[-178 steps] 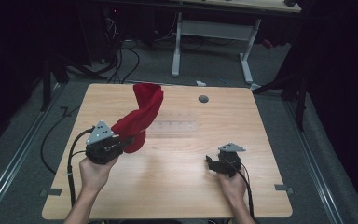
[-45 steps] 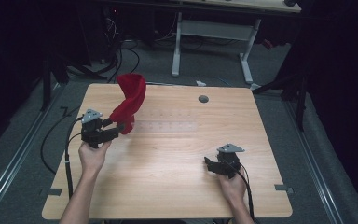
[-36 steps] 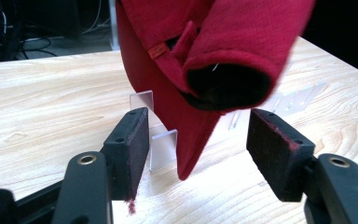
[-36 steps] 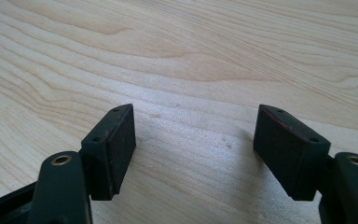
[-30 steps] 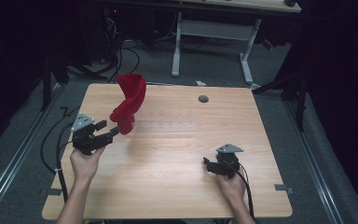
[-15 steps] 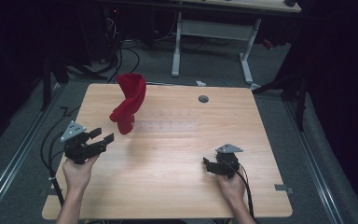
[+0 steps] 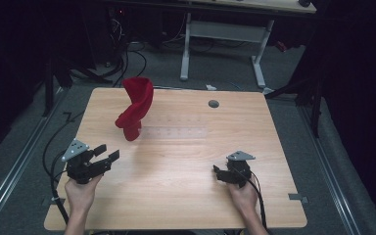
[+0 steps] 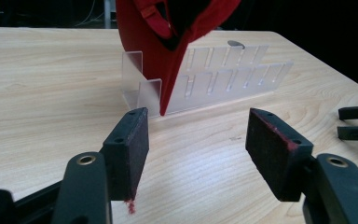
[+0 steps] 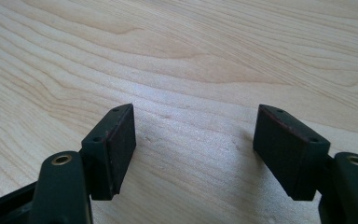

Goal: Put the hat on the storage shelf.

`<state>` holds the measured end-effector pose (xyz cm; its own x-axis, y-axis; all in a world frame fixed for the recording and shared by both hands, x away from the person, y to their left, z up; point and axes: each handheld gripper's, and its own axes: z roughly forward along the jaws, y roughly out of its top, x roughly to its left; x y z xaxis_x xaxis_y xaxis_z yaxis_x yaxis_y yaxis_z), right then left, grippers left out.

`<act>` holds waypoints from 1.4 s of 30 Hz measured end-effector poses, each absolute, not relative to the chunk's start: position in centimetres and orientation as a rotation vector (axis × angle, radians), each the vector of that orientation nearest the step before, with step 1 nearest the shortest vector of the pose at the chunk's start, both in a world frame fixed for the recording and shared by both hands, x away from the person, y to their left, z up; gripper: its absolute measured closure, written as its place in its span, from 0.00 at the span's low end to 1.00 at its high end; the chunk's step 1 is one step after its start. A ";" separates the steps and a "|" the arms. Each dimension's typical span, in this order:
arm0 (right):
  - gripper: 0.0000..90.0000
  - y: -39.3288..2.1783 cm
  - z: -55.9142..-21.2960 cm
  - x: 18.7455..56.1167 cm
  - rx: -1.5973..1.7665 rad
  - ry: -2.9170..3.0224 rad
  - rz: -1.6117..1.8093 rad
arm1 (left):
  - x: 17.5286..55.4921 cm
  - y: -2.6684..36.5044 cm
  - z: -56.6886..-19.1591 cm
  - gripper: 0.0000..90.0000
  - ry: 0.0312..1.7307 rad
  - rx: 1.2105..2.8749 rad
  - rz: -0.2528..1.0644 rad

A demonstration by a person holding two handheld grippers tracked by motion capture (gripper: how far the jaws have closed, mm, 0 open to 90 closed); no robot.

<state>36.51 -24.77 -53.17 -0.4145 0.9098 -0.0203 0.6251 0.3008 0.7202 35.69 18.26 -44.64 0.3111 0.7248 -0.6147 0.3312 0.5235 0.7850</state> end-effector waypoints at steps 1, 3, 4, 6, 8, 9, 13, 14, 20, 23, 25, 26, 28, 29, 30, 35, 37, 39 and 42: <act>0.33 -24.8 -53.2 36.5 1.368 2.147 0.897 | 35.6 18.2 -44.7 0.44 1.282 1.053 0.334; 0.33 -24.8 -53.2 36.5 1.368 2.147 0.897 | 35.5 17.9 -45.0 0.43 1.280 1.064 0.337; 0.33 -24.8 -53.2 36.5 1.368 2.147 0.897 | 35.5 17.8 -45.2 0.42 1.282 1.072 0.345; 0.33 -24.8 -53.2 36.5 1.367 2.147 0.896 | 35.5 17.6 -45.6 0.41 1.290 1.077 0.344; 0.33 -24.8 -53.2 36.5 1.366 2.147 0.897 | 35.5 17.5 -45.9 0.40 1.296 1.078 0.338; 0.33 -24.8 -53.2 36.5 1.366 2.147 0.897 | 35.5 17.4 -46.1 0.40 1.301 1.078 0.336; 0.33 -24.8 -53.2 36.5 1.366 2.148 0.897 | 35.5 17.0 -47.0 0.40 1.315 1.098 0.335; 0.33 -24.8 -53.2 36.5 1.366 2.148 0.897 | 35.6 16.9 -47.2 0.40 1.316 1.104 0.337; 0.33 -24.8 -53.2 36.5 1.366 2.148 0.897 | 35.8 16.1 -48.5 0.40 1.341 1.131 0.317; 0.33 -24.8 -53.2 36.5 1.367 2.148 0.897 | 36.1 15.8 -49.0 0.38 1.362 1.118 0.255; 0.33 -24.8 -53.2 36.5 1.367 2.147 0.897 | 36.1 15.4 -49.3 0.38 1.367 1.133 0.256; 0.33 -24.8 -53.2 36.5 1.366 2.148 0.897 | 36.2 15.2 -49.6 0.38 1.371 1.147 0.261; 0.33 -24.8 -53.2 36.5 1.366 2.148 0.897 | 36.3 14.9 -50.0 0.38 1.377 1.165 0.265; 0.33 -24.8 -53.2 36.5 1.367 2.147 0.897 | 36.3 14.7 -50.2 0.38 1.380 1.171 0.270; 0.33 -24.8 -53.2 36.5 1.366 2.148 0.897 | 36.3 14.6 -50.4 0.38 1.383 1.178 0.275; 0.33 -24.8 -53.2 36.5 1.366 2.148 0.897 | 36.6 13.8 -51.6 0.37 1.389 1.228 0.327; 0.33 -24.8 -53.2 36.5 1.366 2.148 0.897 | 36.5 13.5 -52.2 0.37 1.379 1.259 0.358; 0.33 -24.8 -53.2 36.5 1.366 2.148 0.897 | 36.6 13.1 -52.7 0.37 1.383 1.286 0.383; 0.33 -24.8 -53.2 36.5 1.365 2.149 0.896 | 36.6 12.6 -53.3 0.36 1.378 1.328 0.428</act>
<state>36.50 -24.77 -53.16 -0.4164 0.9089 -0.0214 0.6244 0.3030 0.7199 36.61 12.65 -53.31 0.2526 0.8589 -0.4455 0.4549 0.3010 0.8381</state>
